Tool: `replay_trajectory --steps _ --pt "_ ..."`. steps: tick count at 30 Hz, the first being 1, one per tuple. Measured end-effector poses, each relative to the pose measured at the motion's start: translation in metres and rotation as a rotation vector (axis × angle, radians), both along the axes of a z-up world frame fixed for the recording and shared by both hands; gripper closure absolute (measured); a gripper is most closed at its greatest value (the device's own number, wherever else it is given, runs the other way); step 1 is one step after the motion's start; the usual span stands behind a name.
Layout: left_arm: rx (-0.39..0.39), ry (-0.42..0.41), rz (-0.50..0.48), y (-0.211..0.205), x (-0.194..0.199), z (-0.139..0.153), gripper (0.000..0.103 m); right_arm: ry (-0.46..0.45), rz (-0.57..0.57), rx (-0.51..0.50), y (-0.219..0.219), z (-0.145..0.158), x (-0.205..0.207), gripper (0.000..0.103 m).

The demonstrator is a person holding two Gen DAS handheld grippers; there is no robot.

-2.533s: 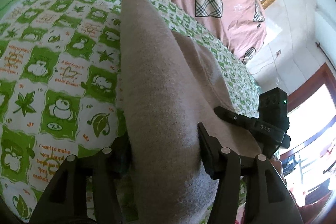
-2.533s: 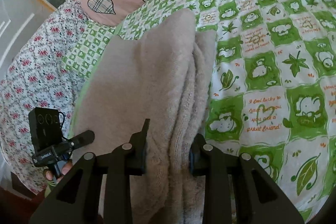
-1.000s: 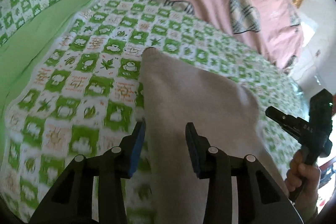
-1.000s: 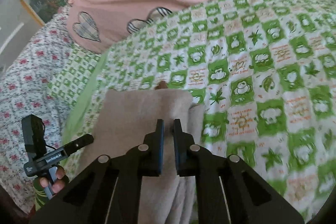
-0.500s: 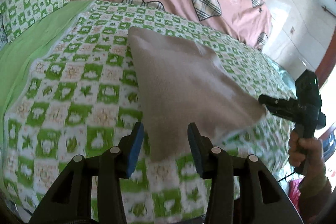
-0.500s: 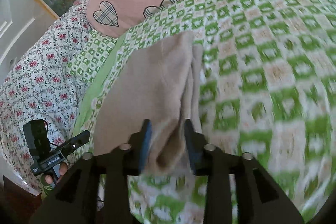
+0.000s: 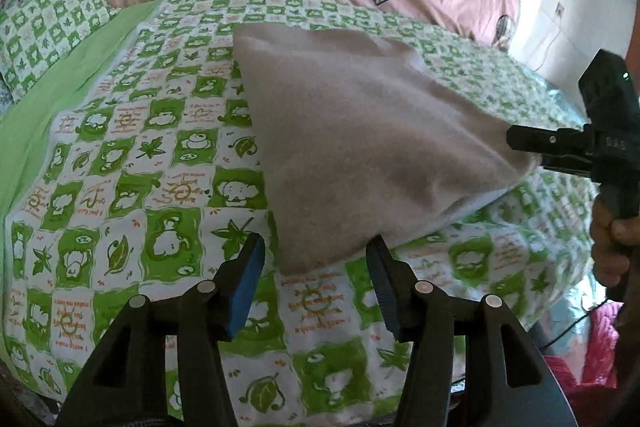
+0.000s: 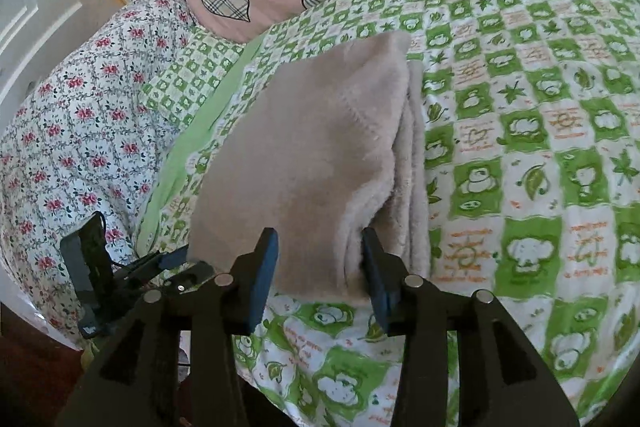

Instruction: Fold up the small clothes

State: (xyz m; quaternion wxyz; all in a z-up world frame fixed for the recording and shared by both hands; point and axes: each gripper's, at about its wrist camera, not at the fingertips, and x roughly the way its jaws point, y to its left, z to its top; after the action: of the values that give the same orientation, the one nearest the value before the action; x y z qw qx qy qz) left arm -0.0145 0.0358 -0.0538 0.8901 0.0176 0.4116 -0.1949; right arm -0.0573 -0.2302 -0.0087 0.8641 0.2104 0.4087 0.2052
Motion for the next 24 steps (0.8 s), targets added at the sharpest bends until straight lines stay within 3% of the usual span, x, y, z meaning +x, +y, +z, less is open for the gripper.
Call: replay_trajectory --steps 1,2,3,7,9,12,16,24 --pt "0.013 -0.002 0.008 -0.001 0.002 -0.001 0.053 0.001 0.001 -0.005 0.001 0.000 0.002 0.070" --pt "0.034 -0.002 0.020 -0.002 0.004 -0.003 0.060 -0.002 0.001 -0.011 0.002 0.001 0.002 0.088" --pt "0.049 0.004 0.021 -0.004 0.005 -0.005 0.075 -0.010 0.001 -0.012 0.002 0.005 0.002 0.092" --pt "0.075 -0.010 0.016 -0.006 0.001 -0.004 0.086 -0.129 -0.005 0.045 -0.008 0.038 -0.010 0.094" --pt "0.049 -0.005 0.024 -0.002 0.002 -0.003 0.088 -0.164 -0.006 0.047 -0.013 0.047 -0.017 0.094" --pt "-0.019 0.039 0.034 0.005 0.006 -0.004 0.090 -0.108 -0.038 -0.122 -0.010 0.028 -0.014 0.094" --pt "-0.045 0.083 0.033 0.008 0.008 -0.009 0.090 0.012 -0.072 -0.199 -0.012 -0.020 -0.009 0.095" --pt "-0.094 0.140 0.029 0.014 0.014 -0.014 0.090 0.038 -0.087 -0.149 -0.021 -0.022 -0.005 0.095"
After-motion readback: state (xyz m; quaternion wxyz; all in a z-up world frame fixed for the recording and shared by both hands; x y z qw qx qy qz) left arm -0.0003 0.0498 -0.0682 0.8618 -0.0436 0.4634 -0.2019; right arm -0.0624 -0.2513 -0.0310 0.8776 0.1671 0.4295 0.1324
